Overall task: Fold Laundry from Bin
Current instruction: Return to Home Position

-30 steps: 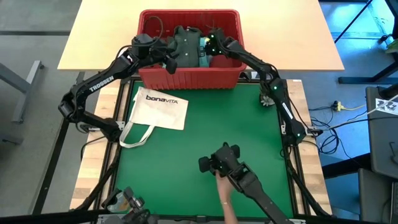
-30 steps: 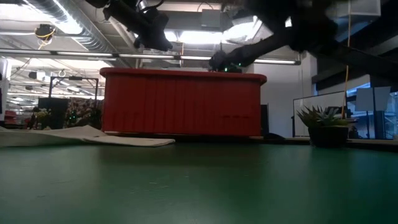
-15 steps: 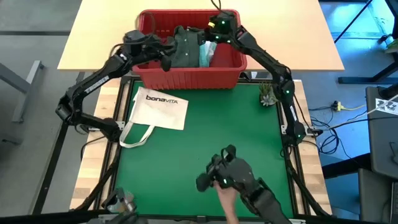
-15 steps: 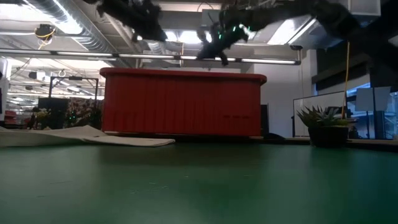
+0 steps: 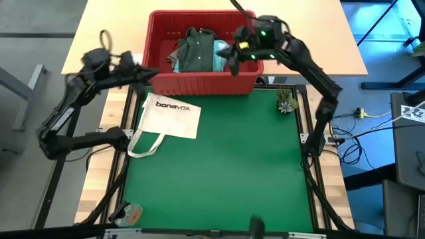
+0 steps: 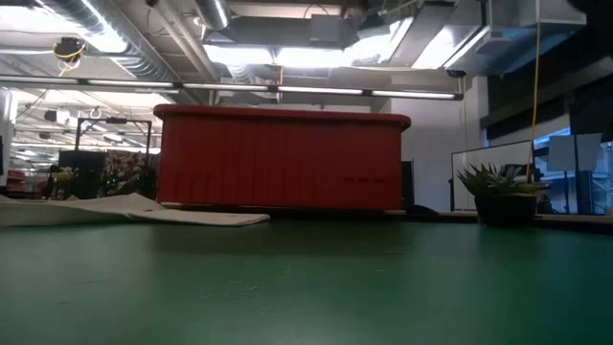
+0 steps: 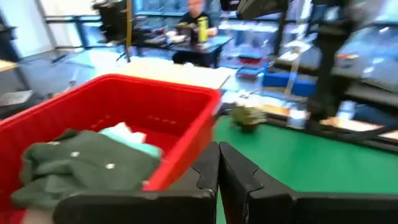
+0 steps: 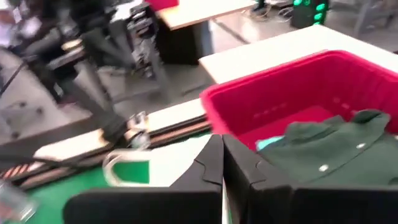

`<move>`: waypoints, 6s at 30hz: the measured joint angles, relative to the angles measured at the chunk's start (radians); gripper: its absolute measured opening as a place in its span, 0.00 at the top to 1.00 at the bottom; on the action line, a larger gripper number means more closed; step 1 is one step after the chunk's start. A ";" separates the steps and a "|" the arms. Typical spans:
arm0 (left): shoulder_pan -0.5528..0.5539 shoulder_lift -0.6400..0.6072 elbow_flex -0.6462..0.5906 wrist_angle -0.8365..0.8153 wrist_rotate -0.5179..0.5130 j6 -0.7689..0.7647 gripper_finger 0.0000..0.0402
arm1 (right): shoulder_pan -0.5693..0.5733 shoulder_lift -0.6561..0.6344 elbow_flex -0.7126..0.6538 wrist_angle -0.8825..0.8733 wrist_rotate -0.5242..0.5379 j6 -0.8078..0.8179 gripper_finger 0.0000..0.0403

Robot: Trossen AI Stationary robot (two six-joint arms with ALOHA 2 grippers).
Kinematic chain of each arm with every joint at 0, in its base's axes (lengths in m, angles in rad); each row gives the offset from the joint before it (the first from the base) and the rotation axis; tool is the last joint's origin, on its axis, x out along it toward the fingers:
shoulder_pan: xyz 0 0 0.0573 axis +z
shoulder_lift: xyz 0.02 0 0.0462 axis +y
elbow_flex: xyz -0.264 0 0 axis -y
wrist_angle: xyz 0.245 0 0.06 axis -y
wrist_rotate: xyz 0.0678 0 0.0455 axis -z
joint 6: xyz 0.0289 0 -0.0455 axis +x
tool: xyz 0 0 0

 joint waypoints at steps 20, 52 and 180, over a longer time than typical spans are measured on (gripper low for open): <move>-0.149 -0.554 -0.570 0.251 0.104 -0.280 1.00 | 0.451 -0.570 -0.859 0.319 0.354 0.195 1.00; -0.251 -0.570 -1.209 1.046 0.119 -0.391 1.00 | 0.455 -1.826 -2.280 1.083 0.461 0.353 1.00; -0.554 -0.853 -1.256 1.009 0.074 -0.330 1.00 | 0.455 -1.835 -2.326 0.835 0.450 -0.020 1.00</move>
